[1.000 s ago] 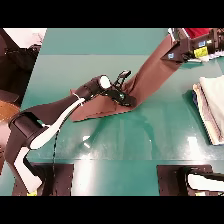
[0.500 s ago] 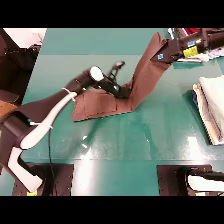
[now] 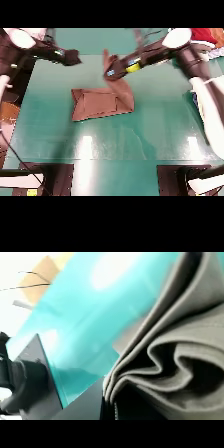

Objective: Fold the shirts.

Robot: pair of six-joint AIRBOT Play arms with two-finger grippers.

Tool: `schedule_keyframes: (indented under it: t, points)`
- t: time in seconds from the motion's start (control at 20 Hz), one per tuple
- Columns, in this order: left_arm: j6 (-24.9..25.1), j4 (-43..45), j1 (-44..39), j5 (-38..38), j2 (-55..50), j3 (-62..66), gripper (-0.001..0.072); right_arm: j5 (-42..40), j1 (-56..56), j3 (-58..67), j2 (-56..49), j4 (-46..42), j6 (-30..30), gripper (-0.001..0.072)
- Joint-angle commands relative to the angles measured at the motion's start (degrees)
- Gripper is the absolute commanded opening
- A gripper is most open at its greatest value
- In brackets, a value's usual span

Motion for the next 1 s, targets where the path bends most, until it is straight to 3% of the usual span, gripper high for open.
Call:
schedule_keyframes:
  t: [0.0, 0.05, 0.15, 0.2, 0.4, 0.6, 0.75, 0.95]
  points:
    - [0.6, 2.6, 8.5, -3.6, 5.0, 0.1, 0.0029, -13.5, 10.2, 0.1, -7.1, 2.9, -2.2, 0.0017]
    - [0.6, 2.6, 10.2, -4.4, 5.7, 0.1, 0.0029, -15.8, 12.5, 0.1, -9.4, 3.0, -2.3, 0.0075]
    - [0.6, 2.6, 12.6, -6.6, 6.4, 0.1, 0.0029, -18.0, 15.6, 0.1, -12.7, 3.3, -2.3, 0.0543]
    - [0.6, 2.6, 13.3, -7.6, 6.4, 0.1, 0.0029, -18.0, 16.2, 0.1, -13.5, 3.6, -2.3, 0.0593]
    - [2.1, 2.7, 13.2, -9.5, 6.4, 0.1, 0.0028, -8.5, 11.6, 0.0, -11.2, 0.0, -2.2, 0.0509]
    - [2.2, 2.4, 13.2, -10.6, 6.3, 0.1, 0.0029, 6.5, 0.9, -2.6, -5.6, -8.9, -0.9, 0.0510]
    - [2.2, 2.4, 13.2, -11.1, 6.3, -0.1, 0.0029, 7.3, -8.2, -12.0, -0.2, -15.2, 1.1, 0.0509]
    - [2.2, 2.4, 13.2, -11.3, 6.0, -0.1, 0.0029, 0.9, -18.5, -24.6, 2.6, -15.0, 1.5, 0.0517]
